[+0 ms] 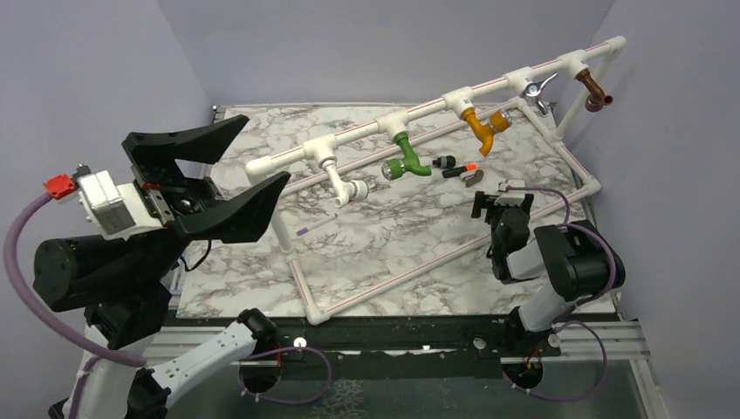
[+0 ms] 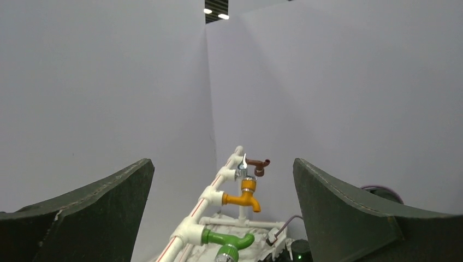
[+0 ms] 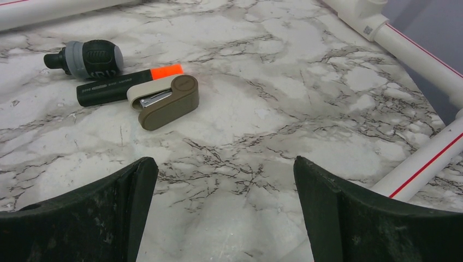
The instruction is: Install the water faucets
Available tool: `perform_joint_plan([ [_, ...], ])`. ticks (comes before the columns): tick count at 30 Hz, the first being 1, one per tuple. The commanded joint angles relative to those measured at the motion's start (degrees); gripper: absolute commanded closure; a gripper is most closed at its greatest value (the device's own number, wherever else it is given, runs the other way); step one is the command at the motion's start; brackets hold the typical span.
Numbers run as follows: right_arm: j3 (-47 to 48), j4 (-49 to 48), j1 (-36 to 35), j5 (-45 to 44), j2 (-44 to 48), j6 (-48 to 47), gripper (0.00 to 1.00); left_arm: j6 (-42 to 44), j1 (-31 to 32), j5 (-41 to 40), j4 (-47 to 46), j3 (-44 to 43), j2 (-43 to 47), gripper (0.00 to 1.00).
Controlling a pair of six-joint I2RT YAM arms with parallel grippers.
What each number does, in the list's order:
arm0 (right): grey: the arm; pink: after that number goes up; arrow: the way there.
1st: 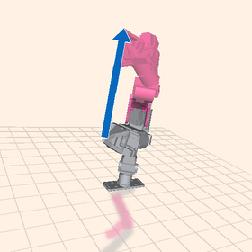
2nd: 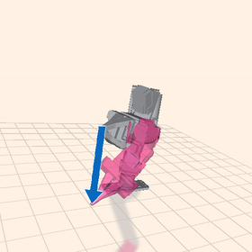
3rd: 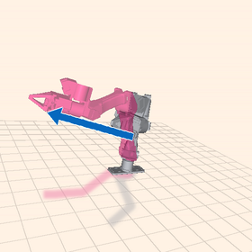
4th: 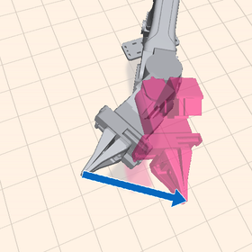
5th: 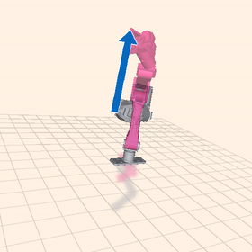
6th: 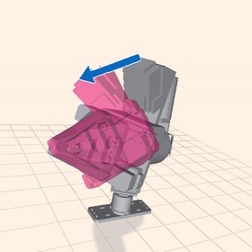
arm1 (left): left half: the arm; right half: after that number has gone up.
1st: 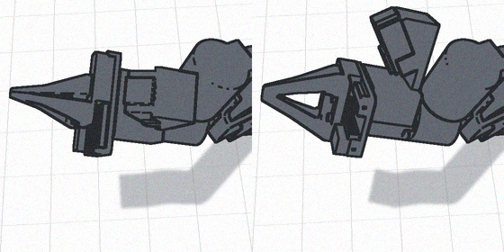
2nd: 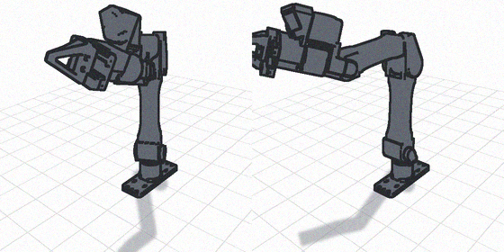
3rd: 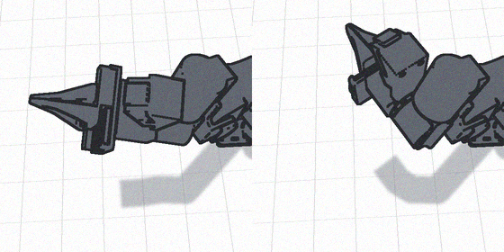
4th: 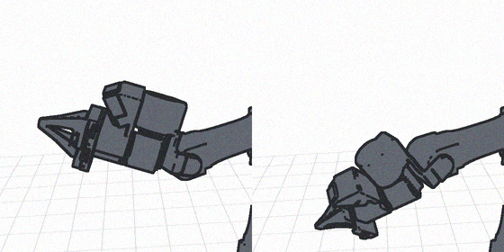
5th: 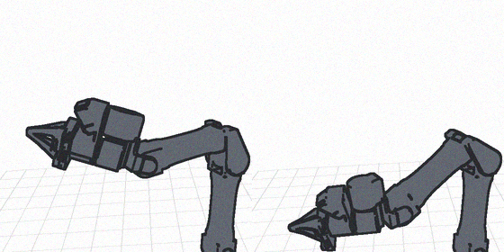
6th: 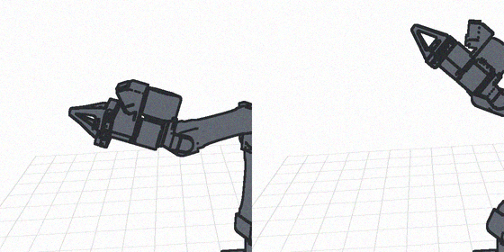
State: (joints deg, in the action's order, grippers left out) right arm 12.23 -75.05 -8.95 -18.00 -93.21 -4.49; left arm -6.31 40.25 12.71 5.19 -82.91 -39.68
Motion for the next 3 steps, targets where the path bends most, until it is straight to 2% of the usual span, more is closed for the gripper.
perform_joint_plan([
  [1,1.72,0.64,0.90,1.03,0.21,1.23,0.00,-1.87,0.17,2.52,-1.43,-3.73,-2.27,0.01],
  [3,1.18,-0.52,0.95,0.96,0.18,1.24,0.00,-2.54,0.17,2.47,-1.82,-3.34,-2.42,0.01],
])
